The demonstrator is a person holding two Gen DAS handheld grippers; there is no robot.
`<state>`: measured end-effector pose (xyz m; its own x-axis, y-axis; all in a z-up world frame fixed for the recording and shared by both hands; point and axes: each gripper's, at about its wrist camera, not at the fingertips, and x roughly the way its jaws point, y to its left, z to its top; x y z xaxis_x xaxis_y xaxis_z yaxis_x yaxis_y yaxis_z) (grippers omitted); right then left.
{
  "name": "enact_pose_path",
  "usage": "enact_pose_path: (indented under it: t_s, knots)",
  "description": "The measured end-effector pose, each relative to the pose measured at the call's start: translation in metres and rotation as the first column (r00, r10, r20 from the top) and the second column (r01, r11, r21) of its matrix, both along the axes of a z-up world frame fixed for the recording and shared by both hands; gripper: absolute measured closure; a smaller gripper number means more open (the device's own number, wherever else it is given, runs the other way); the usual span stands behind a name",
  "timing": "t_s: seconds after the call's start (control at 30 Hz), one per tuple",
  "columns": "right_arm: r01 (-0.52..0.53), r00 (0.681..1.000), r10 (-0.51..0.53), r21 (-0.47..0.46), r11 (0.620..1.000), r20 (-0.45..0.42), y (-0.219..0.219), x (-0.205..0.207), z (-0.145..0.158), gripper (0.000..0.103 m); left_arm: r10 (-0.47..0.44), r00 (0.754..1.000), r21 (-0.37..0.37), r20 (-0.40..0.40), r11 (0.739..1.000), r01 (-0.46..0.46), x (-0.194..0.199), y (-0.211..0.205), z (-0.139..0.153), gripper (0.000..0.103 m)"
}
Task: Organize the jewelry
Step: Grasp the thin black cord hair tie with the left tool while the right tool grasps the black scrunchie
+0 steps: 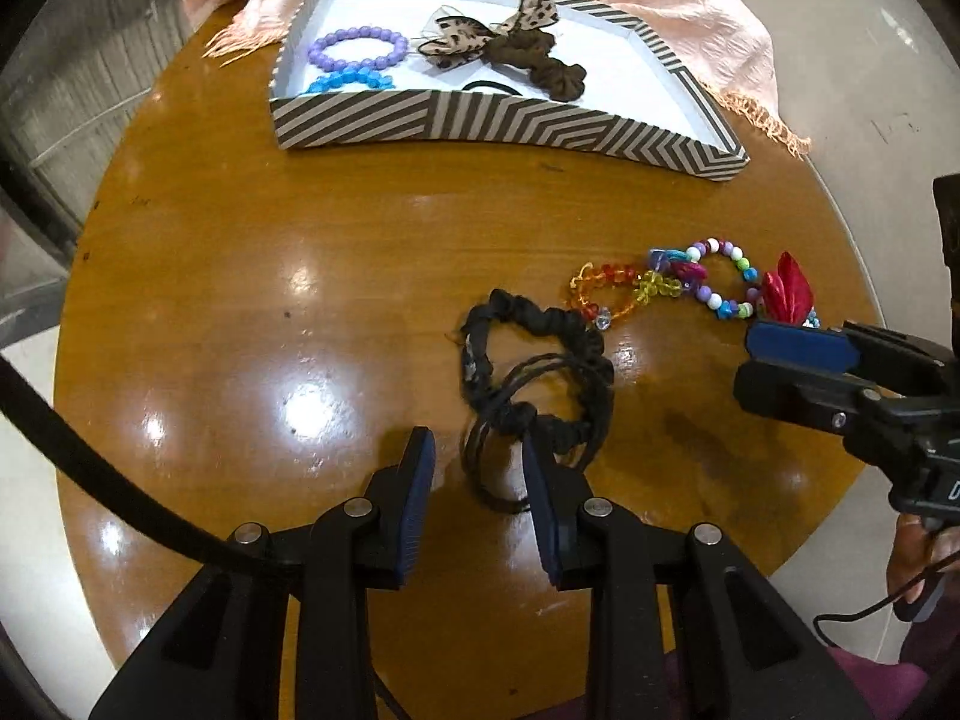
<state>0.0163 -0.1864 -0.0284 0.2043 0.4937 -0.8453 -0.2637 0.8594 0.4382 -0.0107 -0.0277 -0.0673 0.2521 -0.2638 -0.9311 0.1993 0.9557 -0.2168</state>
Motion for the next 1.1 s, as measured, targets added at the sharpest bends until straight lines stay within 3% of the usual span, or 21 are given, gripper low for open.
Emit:
enact_pose_path:
  t_s: [0.17,0.27,0.37,0.6,0.9,1.03,1.1]
  knots:
    - [-0.014,1.0,0.014,-0.003,1.0,-0.004,0.004,0.002,-0.001,0.053,-0.016,1.0,-0.008,0.003,1.0,0.016,0.004,-0.004,-0.006,0.074]
    - [-0.024,1.0,0.024,-0.001,1.0,-0.005,0.007,0.005,-0.001,0.053,-0.024,1.0,-0.023,0.001,0.999,0.024,0.006,-0.004,-0.007,0.093]
    - [-0.037,0.999,0.037,-0.005,0.999,-0.014,0.012,0.007,-0.004,0.053,-0.019,1.0,-0.026,-0.003,0.999,0.019,0.006,-0.001,-0.006,0.099]
    - [-0.093,0.996,0.092,-0.022,0.995,-0.018,0.037,0.013,-0.015,0.055,0.026,0.999,-0.053,0.03,0.998,-0.024,-0.001,0.027,0.015,0.1]
    - [-0.155,0.988,0.155,-0.144,0.977,-0.011,0.072,0.02,-0.037,0.076,0.104,0.994,-0.071,0.046,0.992,-0.1,-0.006,0.054,0.031,0.1]
    - [-0.191,0.979,0.203,-0.206,0.96,0.036,0.083,0.015,-0.038,0.095,0.126,0.991,-0.076,0.042,0.99,-0.123,-0.002,0.058,0.03,0.1]
    - [-0.194,0.978,0.206,-0.205,0.959,0.042,0.082,0.015,-0.036,0.096,0.131,0.99,-0.079,0.042,0.989,-0.128,-0.001,0.059,0.031,0.1]
